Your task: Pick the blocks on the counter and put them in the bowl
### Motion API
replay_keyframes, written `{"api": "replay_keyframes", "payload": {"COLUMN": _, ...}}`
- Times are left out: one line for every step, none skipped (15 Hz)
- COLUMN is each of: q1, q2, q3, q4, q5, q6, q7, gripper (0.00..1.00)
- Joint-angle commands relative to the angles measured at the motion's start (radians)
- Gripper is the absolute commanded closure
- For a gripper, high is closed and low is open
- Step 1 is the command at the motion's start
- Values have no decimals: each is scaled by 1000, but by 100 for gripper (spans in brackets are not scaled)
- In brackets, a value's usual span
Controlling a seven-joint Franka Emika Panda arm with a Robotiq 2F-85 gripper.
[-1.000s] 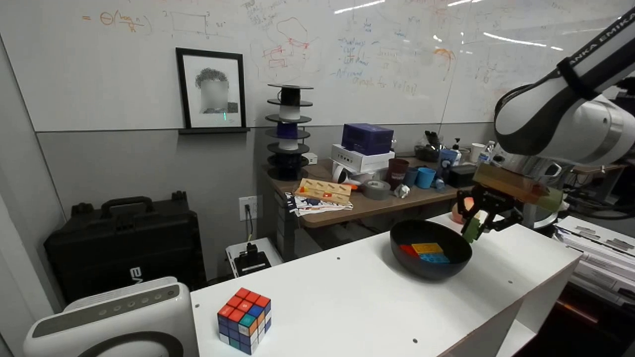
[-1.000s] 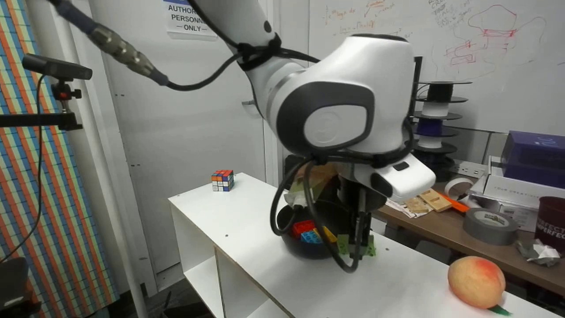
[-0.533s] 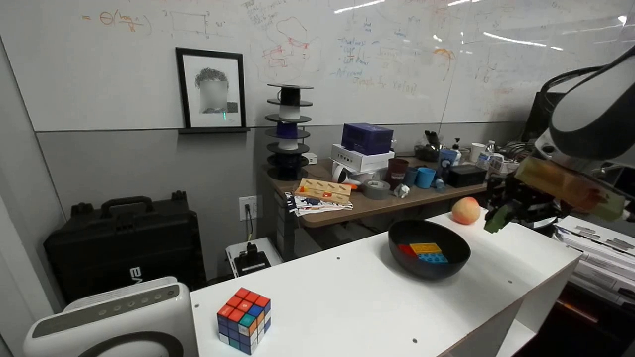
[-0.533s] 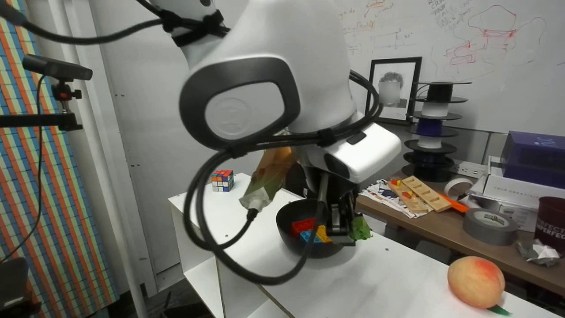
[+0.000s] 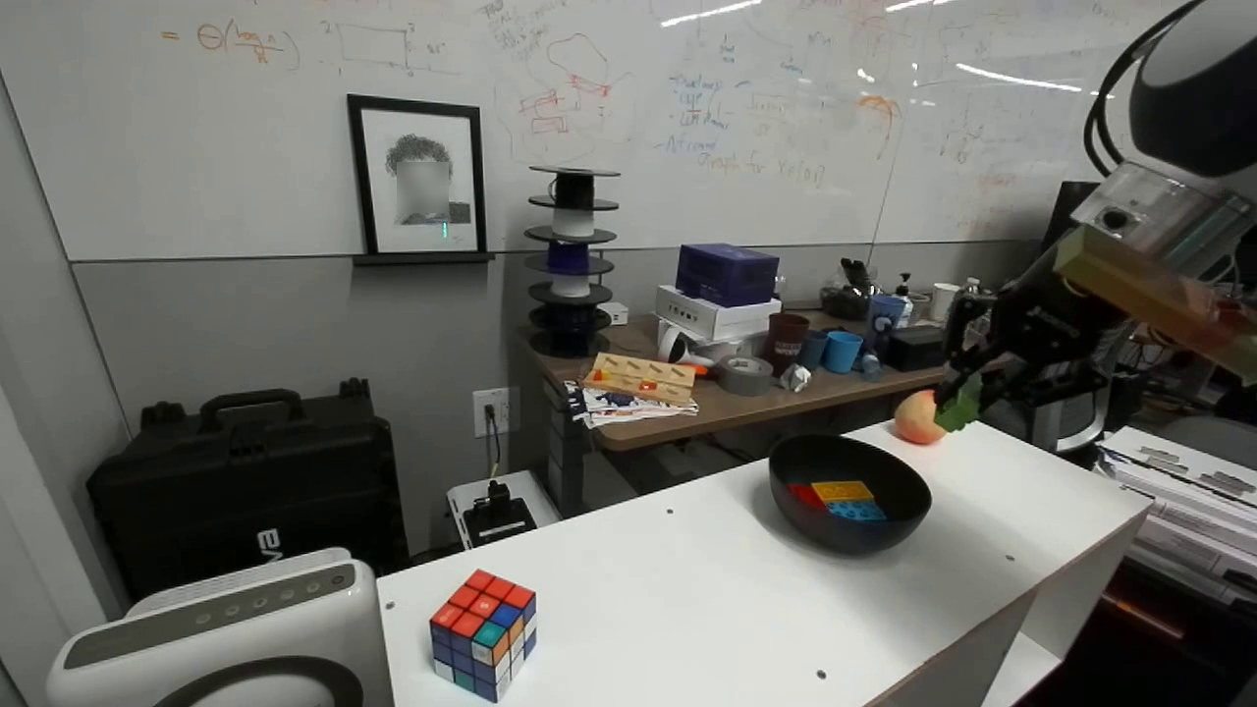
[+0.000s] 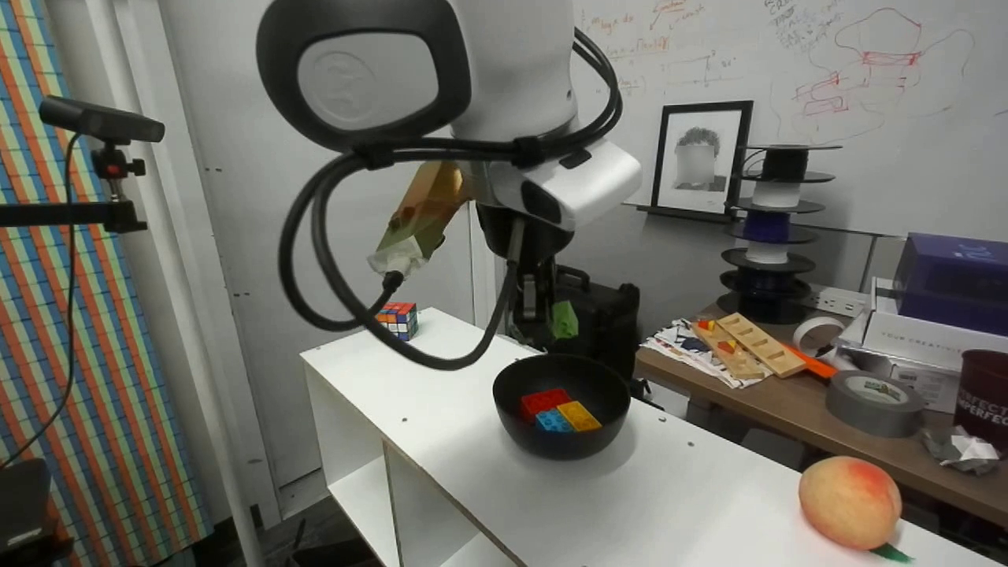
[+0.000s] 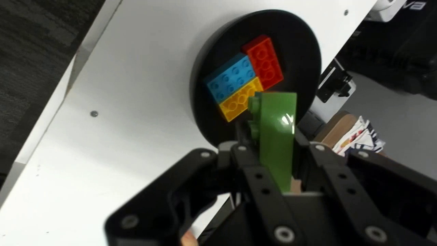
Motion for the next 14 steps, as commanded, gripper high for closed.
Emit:
{"api": "replay_keyframes", "payload": {"q1": -51, "q2": 55, "q3": 49, "q4": 99, "q5": 47, "q6": -78, "q7": -111, "gripper": 91}}
{"api": "replay_keyframes", "payload": {"q1": 10, "q2": 83, "q3": -10, "q4": 129, "q5": 55, "q6": -101, "q7": -120, "gripper": 91}}
{"api": "replay_keyframes", "payload": {"q1": -2, "q2": 113, "q3": -11, "q4": 163, "q5": 66, "q6": -121, "q7": -151, "gripper": 91}}
{"api": "replay_keyframes", "payload": {"q1": -4, "q2": 149, "q3": -21, "q4": 199, "q5": 65, "q6": -141, "q7": -169, "gripper": 91}}
{"api": "replay_keyframes", "payload": {"q1": 2, "q2": 185, "q3": -27, "q4": 231, "q5": 63, "q6": -143, "q7": -172, "gripper": 91}}
{"api": "replay_keyframes", "payload": {"q1": 7, "q2": 226, "q3": -32, "q4": 268, "q5": 59, "q6": -143, "q7": -174, "gripper": 91}}
{"api": "replay_keyframes", "payload": {"q1": -1, "q2": 259, "q3": -36, "q4": 301, "q5": 55, "q6": -163, "q7": -185, "gripper": 91}}
{"api": "replay_keyframes", "payload": {"q1": -9, "q2": 296, "q3": -28, "q4": 337, "q5": 61, "q6": -169, "q7": -201, "gripper": 90}}
{"api": "replay_keyframes", "payload": {"q1": -8, "q2": 332, "q3": -17, "q4": 368, "q5": 66, "q6": -167, "q7": -210, "gripper": 89}}
{"api": "replay_keyframes", "payload": {"q1": -26, "q2": 362, "q3": 5, "q4": 397, "q5": 79, "q6": -173, "q7": -245, "gripper": 62}}
{"api": "replay_keyframes", "payload": {"q1": -41, "q2": 380, "q3": 16, "q4": 416, "q5": 81, "q6": -195, "q7": -273, "gripper": 46}}
{"api": "replay_keyframes", "payload": {"q1": -44, "q2": 399, "q3": 23, "q4": 432, "q5": 83, "q6": -204, "q7": -293, "gripper": 41}}
{"api": "replay_keyframes", "payload": {"q1": -34, "q2": 407, "q3": 24, "q4": 436, "q5": 82, "q6": -213, "q7": -297, "gripper": 31}}
{"api": "replay_keyframes", "payload": {"q1": -44, "q2": 403, "q3": 32, "q4": 431, "q5": 89, "q6": -220, "q7": -321, "gripper": 24}}
